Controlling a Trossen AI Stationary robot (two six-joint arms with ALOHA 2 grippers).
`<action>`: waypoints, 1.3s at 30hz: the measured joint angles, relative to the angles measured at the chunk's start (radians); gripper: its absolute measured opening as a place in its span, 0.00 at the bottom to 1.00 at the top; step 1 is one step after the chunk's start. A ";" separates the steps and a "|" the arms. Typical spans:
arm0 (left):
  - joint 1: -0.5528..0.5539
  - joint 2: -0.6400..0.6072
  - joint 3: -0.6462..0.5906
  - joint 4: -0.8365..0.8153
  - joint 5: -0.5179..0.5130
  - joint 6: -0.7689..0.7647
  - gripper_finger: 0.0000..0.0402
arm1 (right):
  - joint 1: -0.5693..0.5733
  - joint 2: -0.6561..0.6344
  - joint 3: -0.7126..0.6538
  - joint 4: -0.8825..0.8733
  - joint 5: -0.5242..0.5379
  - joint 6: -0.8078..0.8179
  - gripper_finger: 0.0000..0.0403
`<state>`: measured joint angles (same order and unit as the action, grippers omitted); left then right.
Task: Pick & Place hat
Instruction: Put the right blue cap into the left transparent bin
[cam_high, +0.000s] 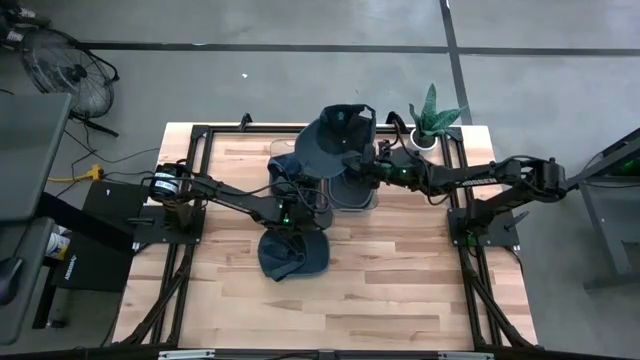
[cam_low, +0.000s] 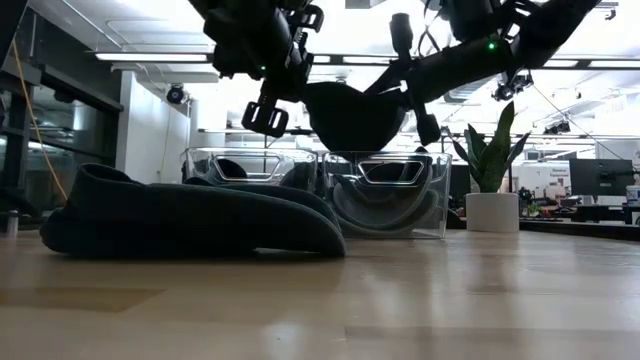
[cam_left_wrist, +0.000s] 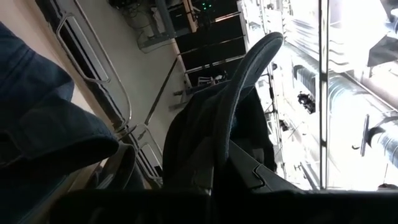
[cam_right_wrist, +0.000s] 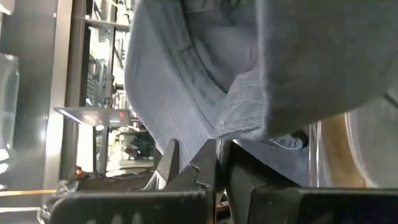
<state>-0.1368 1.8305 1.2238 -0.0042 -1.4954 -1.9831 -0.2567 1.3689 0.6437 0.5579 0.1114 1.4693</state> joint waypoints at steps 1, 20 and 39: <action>0.000 0.000 0.000 0.000 0.009 0.000 0.01 | -0.001 0.000 0.000 0.000 -0.004 -0.017 0.02; 0.000 -0.001 0.000 0.050 0.373 0.052 0.49 | -0.084 0.000 -0.001 -0.041 -0.145 -0.143 0.01; -0.008 -0.469 0.001 -0.407 0.464 0.750 0.52 | -0.223 -0.003 0.095 -0.207 -0.413 -0.429 0.01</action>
<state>-0.1444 1.3616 1.2243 -0.4113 -1.0317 -1.2334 -0.4798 1.3655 0.7389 0.3508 -0.3019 1.0406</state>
